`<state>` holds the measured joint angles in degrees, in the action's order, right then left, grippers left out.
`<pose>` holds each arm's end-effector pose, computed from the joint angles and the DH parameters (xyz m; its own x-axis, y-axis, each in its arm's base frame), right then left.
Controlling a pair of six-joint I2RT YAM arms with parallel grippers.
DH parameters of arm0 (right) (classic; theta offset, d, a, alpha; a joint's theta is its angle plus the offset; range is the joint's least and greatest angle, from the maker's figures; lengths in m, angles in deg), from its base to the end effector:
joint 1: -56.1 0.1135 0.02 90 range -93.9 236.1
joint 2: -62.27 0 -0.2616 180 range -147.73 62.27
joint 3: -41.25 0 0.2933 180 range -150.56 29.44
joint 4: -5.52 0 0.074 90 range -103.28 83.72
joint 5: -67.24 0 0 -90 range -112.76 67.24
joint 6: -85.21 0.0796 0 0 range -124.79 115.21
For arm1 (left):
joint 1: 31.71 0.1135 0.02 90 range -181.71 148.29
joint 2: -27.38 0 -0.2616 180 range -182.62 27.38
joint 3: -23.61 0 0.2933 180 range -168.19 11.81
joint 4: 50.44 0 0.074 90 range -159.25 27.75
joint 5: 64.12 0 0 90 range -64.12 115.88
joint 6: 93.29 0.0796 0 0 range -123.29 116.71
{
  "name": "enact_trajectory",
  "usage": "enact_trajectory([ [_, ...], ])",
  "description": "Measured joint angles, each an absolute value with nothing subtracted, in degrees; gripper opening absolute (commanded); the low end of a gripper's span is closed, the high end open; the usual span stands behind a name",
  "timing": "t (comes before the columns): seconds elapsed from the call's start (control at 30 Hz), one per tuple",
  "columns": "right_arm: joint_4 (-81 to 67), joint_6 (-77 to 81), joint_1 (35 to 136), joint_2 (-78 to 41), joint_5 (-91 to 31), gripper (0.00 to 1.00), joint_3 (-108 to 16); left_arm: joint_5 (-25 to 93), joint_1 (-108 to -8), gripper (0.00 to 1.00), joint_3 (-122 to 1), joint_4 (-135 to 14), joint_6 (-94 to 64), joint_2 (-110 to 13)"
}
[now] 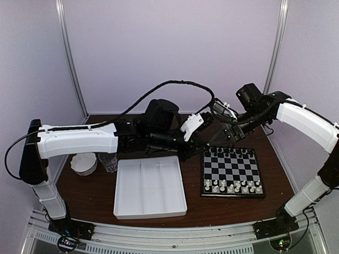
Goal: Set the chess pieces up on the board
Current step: Pass from the left arm to the right, then place the pawn at d2.
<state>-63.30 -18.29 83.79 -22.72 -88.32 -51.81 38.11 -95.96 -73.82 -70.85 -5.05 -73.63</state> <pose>0.2672 0.2221 0.3220 -0.6144 -0.4315 -0.6605 -0.7503 0.0606 0.6583 0.2026 -0.4589 0.2903 -0.2062 0.3583 -0.9105 0.9585 0.2614 -0.1141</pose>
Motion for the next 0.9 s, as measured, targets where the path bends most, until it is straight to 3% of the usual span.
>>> enact_trajectory([
  [0.23, -63.0, -18.2, 83.9, -22.7, -88.2, 0.10, -51.1, 38.1, -96.0, 0.15, -73.8, -70.9, -4.7, -73.6],
  [0.47, -63.5, -19.3, 84.0, -22.7, -85.8, 0.04, -51.1, 36.5, -96.3, 0.47, -73.8, -70.9, -4.2, -73.6],
  [0.5, -63.9, -19.8, 84.0, -22.7, -85.0, 0.04, -51.2, 35.8, -96.4, 0.58, -73.8, -71.1, -4.2, -73.6],
  [0.77, -69.3, -28.6, 83.2, -19.8, -70.5, 0.04, -52.1, 28.2, -97.0, 0.71, -68.3, -73.6, -4.1, -69.7],
  [0.9, -70.0, -33.4, 83.1, -13.1, -61.0, 0.05, -45.7, 21.0, -97.0, 0.94, -64.3, -74.7, -5.4, -67.1],
])
